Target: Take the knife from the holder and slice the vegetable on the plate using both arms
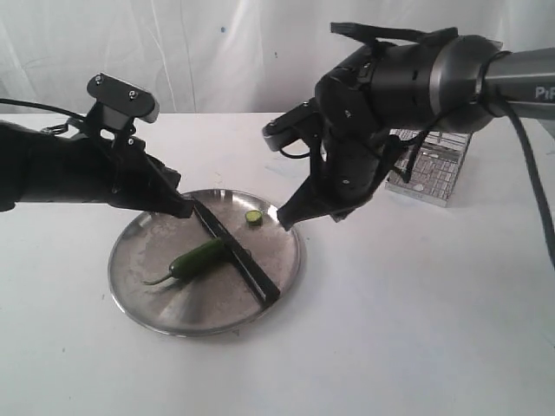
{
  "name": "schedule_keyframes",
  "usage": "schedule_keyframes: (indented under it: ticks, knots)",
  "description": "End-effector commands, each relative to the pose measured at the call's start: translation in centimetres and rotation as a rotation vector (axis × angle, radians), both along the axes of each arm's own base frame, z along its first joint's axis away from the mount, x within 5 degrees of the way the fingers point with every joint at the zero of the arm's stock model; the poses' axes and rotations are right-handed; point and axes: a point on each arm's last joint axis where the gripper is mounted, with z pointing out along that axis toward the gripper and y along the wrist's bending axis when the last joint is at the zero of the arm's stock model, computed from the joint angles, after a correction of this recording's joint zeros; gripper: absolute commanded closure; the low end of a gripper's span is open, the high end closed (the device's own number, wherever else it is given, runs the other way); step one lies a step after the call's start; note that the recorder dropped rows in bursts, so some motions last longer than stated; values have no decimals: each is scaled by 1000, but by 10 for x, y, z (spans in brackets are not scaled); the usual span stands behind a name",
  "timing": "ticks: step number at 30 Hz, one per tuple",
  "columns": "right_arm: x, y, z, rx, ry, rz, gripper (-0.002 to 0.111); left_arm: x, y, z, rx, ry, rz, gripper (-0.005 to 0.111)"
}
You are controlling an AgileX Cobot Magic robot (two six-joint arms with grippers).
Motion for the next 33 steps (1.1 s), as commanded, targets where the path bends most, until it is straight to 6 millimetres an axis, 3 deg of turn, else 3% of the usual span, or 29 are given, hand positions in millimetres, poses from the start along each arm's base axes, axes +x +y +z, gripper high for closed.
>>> schedule_keyframes:
  ticks: [1,5,9,12,16,18,21,28,33]
  knots:
    - [0,-27,4,-25,93,-34,108,-16,7,8,-20,-13,27,107]
    - [-15,-39,11,108,78,8,108,-32,17,20,-19,-53,80,107]
    - [-25,-62,22,245,-24,-63,108,-56,32,23,-47,-58,184,107]
    - [-31,-94,30,312,-118,-159,108,-75,49,24,-11,-67,304,107]
    - [-48,-155,41,361,-198,-359,108,-100,73,32,41,-120,454,107]
    - [-66,-178,49,456,-247,-491,108,-111,75,38,16,-154,448,107]
    - [-103,-192,63,538,-374,-563,108,-128,75,44,-43,-205,398,107]
    - [-194,-199,83,649,-816,-501,108,-157,83,55,-127,-301,383,107]
    - [-253,-198,86,713,-978,-432,108,-161,84,59,-141,-326,383,107]
